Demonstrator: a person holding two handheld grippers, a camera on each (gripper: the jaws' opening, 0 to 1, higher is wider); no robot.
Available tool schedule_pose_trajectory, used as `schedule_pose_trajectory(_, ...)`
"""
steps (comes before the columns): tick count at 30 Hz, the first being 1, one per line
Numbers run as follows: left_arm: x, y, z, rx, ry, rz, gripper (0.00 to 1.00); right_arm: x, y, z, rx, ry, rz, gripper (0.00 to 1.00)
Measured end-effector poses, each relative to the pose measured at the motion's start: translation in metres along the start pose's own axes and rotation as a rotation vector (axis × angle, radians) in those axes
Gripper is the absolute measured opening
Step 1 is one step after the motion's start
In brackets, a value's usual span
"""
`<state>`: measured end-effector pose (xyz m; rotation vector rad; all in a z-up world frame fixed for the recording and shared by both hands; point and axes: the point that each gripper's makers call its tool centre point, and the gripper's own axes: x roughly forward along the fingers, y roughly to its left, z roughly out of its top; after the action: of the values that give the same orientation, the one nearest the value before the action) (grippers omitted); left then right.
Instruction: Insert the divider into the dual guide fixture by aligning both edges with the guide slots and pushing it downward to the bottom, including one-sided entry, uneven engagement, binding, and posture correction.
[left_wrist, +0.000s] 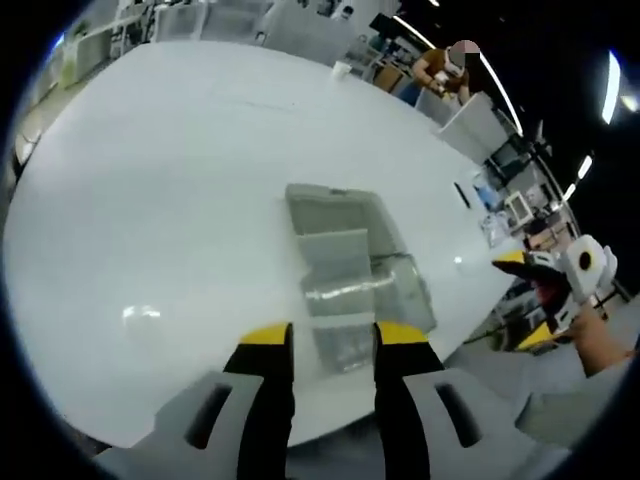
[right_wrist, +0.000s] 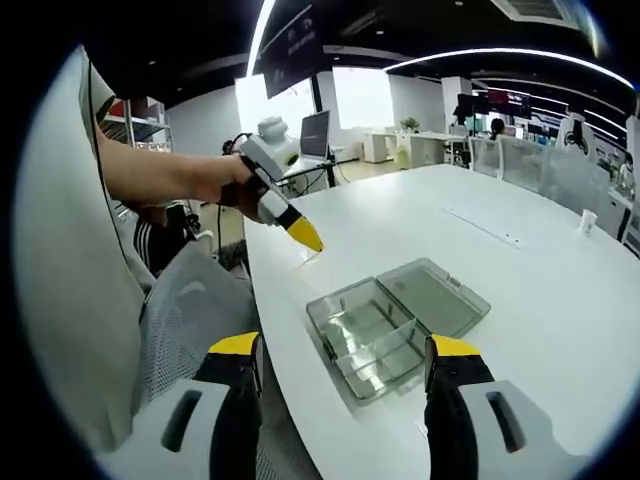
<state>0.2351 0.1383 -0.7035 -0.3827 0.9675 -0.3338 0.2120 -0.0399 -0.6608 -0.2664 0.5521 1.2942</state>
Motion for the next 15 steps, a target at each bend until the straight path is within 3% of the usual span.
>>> schedule_pose_trajectory(15, -0.004, -0.032, 0.010, -0.014, -0.047, -0.123, 0.27, -0.005, 0.001, 0.019, 0.055, -0.081, 0.028, 0.62)
